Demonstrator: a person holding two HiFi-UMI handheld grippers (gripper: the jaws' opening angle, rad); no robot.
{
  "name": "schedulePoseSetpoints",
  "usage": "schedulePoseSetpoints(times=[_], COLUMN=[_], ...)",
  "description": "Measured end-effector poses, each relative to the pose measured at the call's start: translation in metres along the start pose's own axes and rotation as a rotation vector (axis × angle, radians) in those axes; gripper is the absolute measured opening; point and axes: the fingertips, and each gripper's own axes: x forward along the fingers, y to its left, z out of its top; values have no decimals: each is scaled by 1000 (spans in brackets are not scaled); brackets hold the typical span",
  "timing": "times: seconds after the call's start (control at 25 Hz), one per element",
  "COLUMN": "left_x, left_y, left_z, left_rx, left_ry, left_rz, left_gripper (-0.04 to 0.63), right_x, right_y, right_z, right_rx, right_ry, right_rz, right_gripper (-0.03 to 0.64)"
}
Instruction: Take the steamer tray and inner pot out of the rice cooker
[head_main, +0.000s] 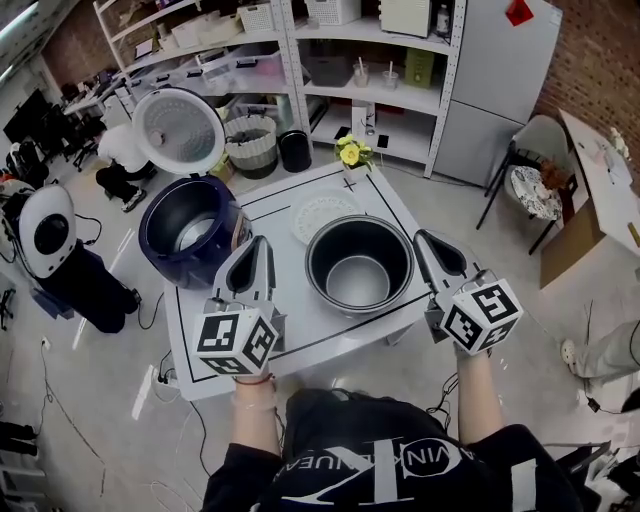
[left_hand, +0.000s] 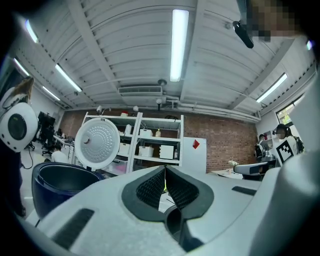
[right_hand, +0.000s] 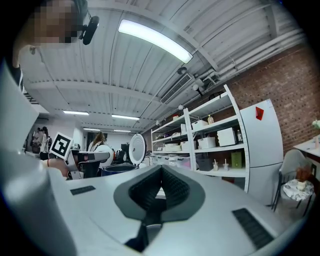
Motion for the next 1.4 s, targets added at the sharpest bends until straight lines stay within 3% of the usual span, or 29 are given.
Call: schedulePoseSetpoints(times=[1.4], left_x=[8], left_y=[4], left_z=[-6], left_rx=[-5], left_ry=[33], left_rz=[4], left_gripper=[14], right_x=[8], right_y=[-5], right_z=[-10], right_rx=[8], right_ry=[21], right_rz=[27], right_gripper=[-2])
